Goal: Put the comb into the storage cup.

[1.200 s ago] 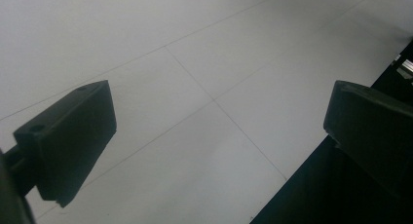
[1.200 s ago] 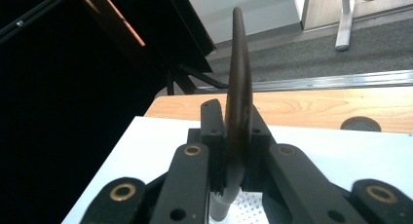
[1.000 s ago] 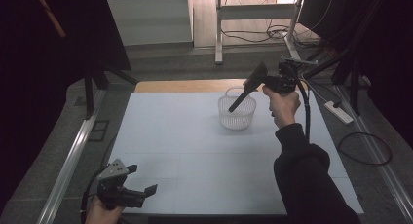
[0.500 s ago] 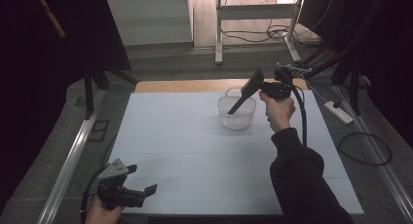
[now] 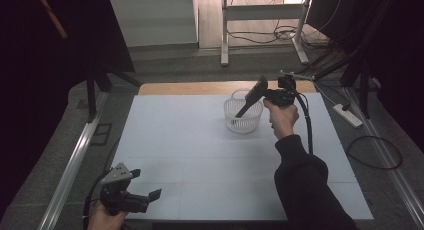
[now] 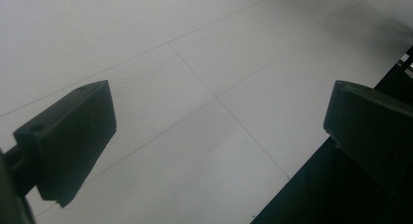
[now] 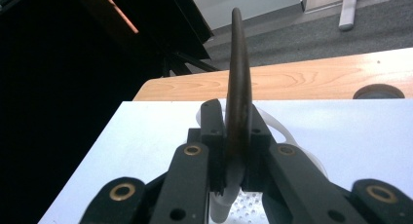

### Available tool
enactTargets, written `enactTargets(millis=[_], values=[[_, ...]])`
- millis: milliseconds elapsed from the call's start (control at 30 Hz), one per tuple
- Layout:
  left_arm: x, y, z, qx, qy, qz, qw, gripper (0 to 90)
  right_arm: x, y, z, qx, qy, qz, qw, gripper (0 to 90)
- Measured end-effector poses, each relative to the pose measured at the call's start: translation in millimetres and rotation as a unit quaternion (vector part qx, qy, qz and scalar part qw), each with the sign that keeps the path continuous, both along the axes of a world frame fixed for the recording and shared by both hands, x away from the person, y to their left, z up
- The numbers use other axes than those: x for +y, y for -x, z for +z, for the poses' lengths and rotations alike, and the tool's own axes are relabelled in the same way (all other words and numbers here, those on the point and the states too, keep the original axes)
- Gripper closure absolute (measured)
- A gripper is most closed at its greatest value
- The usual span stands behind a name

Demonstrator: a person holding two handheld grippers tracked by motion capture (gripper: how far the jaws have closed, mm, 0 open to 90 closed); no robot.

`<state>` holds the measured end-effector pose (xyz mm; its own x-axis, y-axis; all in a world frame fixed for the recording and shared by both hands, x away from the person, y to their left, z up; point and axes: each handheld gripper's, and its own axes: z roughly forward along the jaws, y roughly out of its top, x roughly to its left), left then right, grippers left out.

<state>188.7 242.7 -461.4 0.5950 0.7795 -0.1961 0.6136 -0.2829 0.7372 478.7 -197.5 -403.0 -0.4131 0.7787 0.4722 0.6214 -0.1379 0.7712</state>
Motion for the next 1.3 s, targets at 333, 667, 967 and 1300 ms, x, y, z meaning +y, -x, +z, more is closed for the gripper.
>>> enactTargets(millis=[333, 667, 967, 1300], values=[[0.3, -0.1, -0.1, 0.000, 0.000, 0.000, 1.0000, 0.0, -0.4, -2.7, -12.4, 0.009, -0.007, -0.003, 0.9999, 83.7], [0.2, -0.2, -0.1, 0.001, 0.000, -0.001, 1.0000, 0.0, -6.1, -6.8, -24.9, 0.020, -0.019, -0.006, 0.9996, 83.6], [0.2, -0.2, -0.1, 0.001, 0.000, 0.000, 1.0000, 0.1, -13.9, -8.1, -33.7, 0.029, -0.021, -0.023, 0.9991, 82.9], [0.3, -0.3, -0.2, 0.002, 0.001, 0.001, 1.0000, 0.4, -21.8, -8.3, -42.1, 0.042, -0.018, -0.045, 0.9980, 80.1]])
